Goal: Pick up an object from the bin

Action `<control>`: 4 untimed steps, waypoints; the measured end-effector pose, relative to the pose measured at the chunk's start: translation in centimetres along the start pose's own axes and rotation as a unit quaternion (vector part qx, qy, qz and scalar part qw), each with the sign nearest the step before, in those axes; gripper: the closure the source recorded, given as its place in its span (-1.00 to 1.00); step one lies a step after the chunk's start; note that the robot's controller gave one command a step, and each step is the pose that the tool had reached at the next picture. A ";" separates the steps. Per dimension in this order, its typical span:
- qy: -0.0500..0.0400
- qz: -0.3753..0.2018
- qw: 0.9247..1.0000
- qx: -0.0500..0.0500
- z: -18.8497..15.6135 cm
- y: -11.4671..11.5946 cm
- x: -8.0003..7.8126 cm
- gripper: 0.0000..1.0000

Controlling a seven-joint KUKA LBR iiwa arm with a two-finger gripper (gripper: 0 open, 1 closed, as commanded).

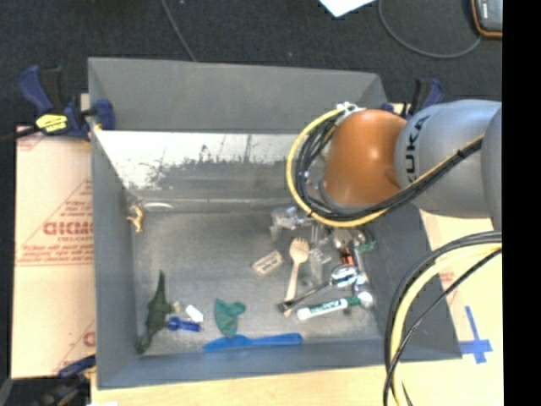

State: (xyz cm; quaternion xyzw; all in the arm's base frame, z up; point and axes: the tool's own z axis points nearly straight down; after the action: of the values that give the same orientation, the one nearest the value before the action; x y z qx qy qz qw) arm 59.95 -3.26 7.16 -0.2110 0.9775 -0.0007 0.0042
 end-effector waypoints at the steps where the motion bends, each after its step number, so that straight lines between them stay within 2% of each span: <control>1: -0.004 -0.138 0.990 0.000 0.0 4.5 -2.2 -1.00; 2: -0.002 -0.003 1.000 0.001 -0.1 0.3 -0.3 1.00; 4: -0.004 -0.003 1.000 0.002 -0.7 0.3 -0.3 1.00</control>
Offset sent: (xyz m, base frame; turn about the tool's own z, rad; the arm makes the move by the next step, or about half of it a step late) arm 0.0001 0.0048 -0.0001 -0.0070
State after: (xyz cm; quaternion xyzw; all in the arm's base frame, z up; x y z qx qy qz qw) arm 60.12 -2.86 7.82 -0.2138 0.9768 -0.0014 0.0081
